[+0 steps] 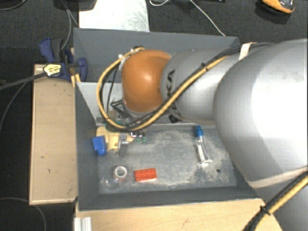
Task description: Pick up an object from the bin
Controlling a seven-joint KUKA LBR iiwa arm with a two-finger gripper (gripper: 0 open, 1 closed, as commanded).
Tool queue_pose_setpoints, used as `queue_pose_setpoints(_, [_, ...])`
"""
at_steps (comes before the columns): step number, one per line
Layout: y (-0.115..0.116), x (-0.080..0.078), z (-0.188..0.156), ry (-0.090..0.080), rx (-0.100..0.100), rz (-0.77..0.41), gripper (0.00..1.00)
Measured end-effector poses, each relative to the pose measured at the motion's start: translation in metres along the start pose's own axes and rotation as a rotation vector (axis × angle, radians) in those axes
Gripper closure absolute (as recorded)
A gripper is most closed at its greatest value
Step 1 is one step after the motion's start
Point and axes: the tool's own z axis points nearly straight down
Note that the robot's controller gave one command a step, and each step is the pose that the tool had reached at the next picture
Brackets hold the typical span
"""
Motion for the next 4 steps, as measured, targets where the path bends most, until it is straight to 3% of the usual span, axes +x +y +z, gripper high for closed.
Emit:
queue_pose_setpoints(1, [-0.006,-0.004,-0.046,0.001,0.000,0.067,0.00])
queue_pose_setpoints(2, [0.001,-0.003,-0.006,-0.001,-0.001,0.268,0.00])
queue_pose_setpoints(3, [0.009,-0.009,0.041,-0.002,-0.001,-0.049,0.00])
queue_pose_setpoints(4, [-0.005,-0.009,0.039,0.006,-0.006,0.368,1.00])
